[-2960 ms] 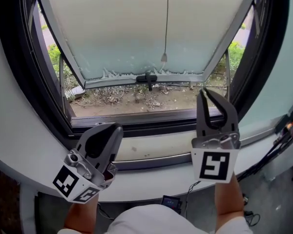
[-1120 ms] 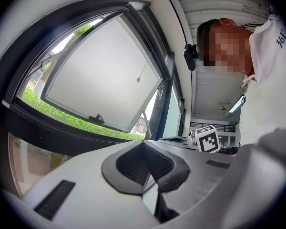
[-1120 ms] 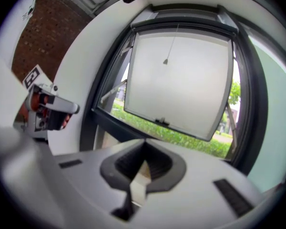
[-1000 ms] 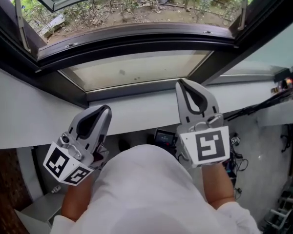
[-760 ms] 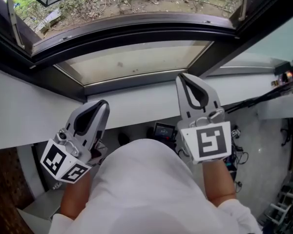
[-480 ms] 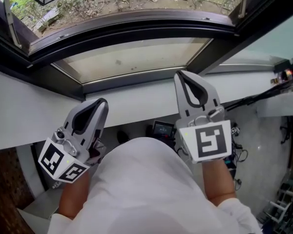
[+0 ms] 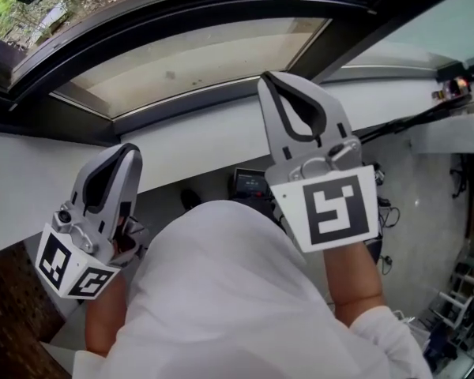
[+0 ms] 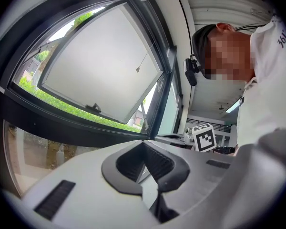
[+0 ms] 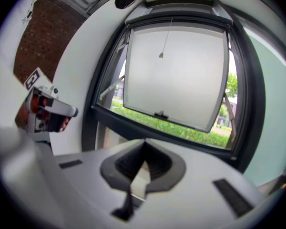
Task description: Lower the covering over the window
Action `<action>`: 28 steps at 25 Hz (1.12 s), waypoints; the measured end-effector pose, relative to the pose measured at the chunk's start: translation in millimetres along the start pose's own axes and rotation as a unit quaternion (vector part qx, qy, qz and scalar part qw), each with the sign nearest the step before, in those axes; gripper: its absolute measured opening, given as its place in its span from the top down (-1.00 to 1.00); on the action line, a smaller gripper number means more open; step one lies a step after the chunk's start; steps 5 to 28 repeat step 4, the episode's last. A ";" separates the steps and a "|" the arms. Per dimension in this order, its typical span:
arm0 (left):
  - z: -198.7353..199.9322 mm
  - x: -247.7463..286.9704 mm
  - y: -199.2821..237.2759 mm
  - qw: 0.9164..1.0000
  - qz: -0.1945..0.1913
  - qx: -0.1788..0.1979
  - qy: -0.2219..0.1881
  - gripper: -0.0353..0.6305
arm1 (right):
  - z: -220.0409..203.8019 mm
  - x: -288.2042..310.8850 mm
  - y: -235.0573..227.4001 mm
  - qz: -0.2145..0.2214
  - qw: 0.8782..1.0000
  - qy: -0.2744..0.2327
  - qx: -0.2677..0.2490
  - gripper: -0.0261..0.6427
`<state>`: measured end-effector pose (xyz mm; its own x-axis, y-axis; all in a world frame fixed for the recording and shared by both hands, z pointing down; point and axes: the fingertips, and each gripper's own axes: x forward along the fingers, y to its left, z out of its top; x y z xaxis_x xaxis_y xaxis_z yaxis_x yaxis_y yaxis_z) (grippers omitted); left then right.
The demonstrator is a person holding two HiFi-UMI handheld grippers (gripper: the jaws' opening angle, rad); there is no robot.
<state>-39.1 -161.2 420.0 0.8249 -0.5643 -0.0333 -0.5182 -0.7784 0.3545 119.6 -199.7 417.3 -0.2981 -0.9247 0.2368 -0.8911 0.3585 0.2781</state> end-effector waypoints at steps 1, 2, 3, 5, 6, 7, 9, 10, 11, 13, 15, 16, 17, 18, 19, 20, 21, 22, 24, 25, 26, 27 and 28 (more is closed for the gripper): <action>-1.7 0.9 -0.2 1.000 -0.001 0.000 0.002 0.84 | -2.1 0.1 -0.3 0.000 1.000 0.001 0.001 0.86; -3.1 1.9 -0.2 1.000 -0.002 0.000 0.004 0.84 | -3.9 0.4 -0.9 -0.001 1.000 0.002 0.002 0.86; -4.4 3.0 -0.1 1.000 -0.004 0.001 0.006 0.84 | -5.6 0.7 -1.6 -0.002 1.000 0.003 0.003 0.86; -5.6 4.2 0.0 1.000 -0.005 0.002 0.008 0.84 | -7.1 0.9 -2.4 -0.003 1.000 0.004 0.004 0.86; -5.6 4.2 0.0 1.000 -0.005 0.002 0.008 0.84 | -7.1 0.9 -2.4 -0.003 1.000 0.004 0.004 0.86; -5.6 4.2 0.0 1.000 -0.005 0.002 0.008 0.84 | -7.1 0.9 -2.4 -0.003 1.000 0.004 0.004 0.86; -5.6 4.2 0.0 1.000 -0.005 0.002 0.008 0.84 | -7.1 0.9 -2.4 -0.003 1.000 0.004 0.004 0.86; -5.6 4.2 0.0 1.000 -0.005 0.002 0.008 0.84 | -7.1 0.9 -2.4 -0.003 1.000 0.004 0.004 0.86; -5.6 4.2 0.0 1.000 -0.005 0.002 0.008 0.84 | -7.1 0.9 -2.4 -0.003 1.000 0.004 0.004 0.86; -5.6 4.2 0.0 1.000 -0.005 0.002 0.008 0.84 | -7.1 0.9 -2.4 -0.003 1.000 0.004 0.004 0.86; -5.6 4.2 0.0 1.000 -0.005 0.002 0.008 0.84 | -7.1 0.9 -2.4 -0.003 1.000 0.004 0.004 0.86; -5.6 4.2 0.0 1.000 -0.005 0.002 0.008 0.84 | -7.1 0.9 -2.4 -0.003 1.000 0.004 0.004 0.86; -5.6 4.2 0.0 1.000 -0.005 0.002 0.008 0.84 | -7.1 0.9 -2.4 -0.003 1.000 0.004 0.004 0.86; -5.6 4.2 0.0 1.000 -0.005 0.002 0.008 0.84 | -7.1 0.9 -2.4 -0.003 1.000 0.004 0.004 0.86; -5.6 4.2 0.0 1.000 -0.005 0.002 0.008 0.84 | -7.1 0.9 -2.4 -0.003 1.000 0.004 0.004 0.86; -5.6 4.2 0.0 1.000 -0.005 0.002 0.008 0.84 | -7.1 0.9 -2.4 -0.003 1.000 0.004 0.004 0.86; -5.6 4.2 0.0 1.000 -0.005 0.002 0.008 0.84 | -7.1 0.9 -2.4 -0.003 1.000 0.004 0.004 0.86; -5.6 4.2 0.0 1.000 -0.005 0.002 0.008 0.84 | -7.1 0.9 -2.4 -0.003 1.000 0.004 0.004 0.86; -5.6 4.2 0.0 1.000 -0.005 0.002 0.008 0.84 | -7.1 0.9 -2.4 -0.003 1.000 0.004 0.004 0.86; -5.6 4.2 0.0 1.000 -0.005 0.002 0.008 0.84 | -7.1 0.9 -2.4 -0.003 1.000 0.004 0.004 0.86; -5.6 4.2 0.0 1.000 -0.005 0.002 0.008 0.84 | -7.1 0.9 -2.4 -0.003 1.000 0.004 0.004 0.86; -5.6 4.2 0.0 1.000 -0.005 0.002 0.008 0.84 | -7.1 0.9 -2.4 -0.003 1.000 0.004 0.004 0.86; -5.6 4.2 0.0 1.000 -0.005 0.002 0.008 0.84 | -7.1 0.9 -2.4 -0.003 1.000 0.004 0.004 0.86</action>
